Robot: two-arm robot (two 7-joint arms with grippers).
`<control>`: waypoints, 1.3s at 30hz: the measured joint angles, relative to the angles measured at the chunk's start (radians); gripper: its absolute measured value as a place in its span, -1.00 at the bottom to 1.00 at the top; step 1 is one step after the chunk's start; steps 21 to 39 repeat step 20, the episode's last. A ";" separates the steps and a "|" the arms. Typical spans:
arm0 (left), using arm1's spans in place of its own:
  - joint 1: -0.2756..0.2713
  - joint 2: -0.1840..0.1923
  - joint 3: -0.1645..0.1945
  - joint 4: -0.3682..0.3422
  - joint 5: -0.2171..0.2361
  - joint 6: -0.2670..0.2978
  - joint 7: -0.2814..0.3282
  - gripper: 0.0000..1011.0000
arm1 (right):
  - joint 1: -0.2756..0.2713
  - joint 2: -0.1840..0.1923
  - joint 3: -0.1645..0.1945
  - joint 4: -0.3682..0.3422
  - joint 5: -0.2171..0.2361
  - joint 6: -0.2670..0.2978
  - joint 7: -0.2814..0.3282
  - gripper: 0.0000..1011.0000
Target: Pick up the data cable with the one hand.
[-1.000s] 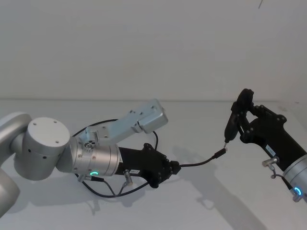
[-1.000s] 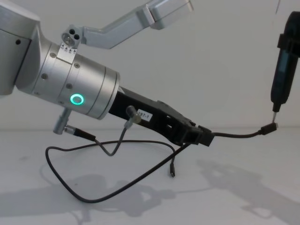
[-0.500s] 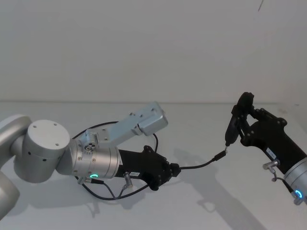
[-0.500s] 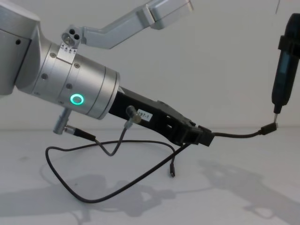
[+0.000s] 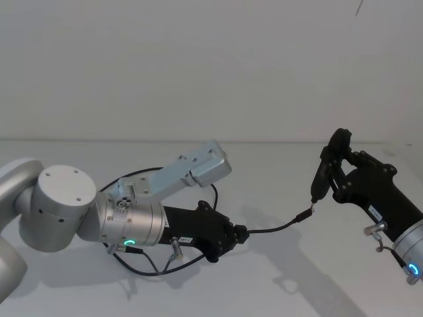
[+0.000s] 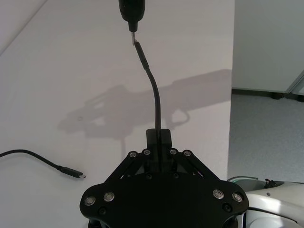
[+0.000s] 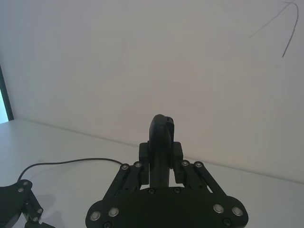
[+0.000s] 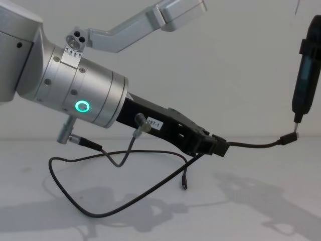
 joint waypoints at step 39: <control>0.000 0.000 0.000 0.000 0.000 0.000 0.000 -0.92 | -0.004 0.003 0.000 -0.004 0.006 0.004 0.000 -0.45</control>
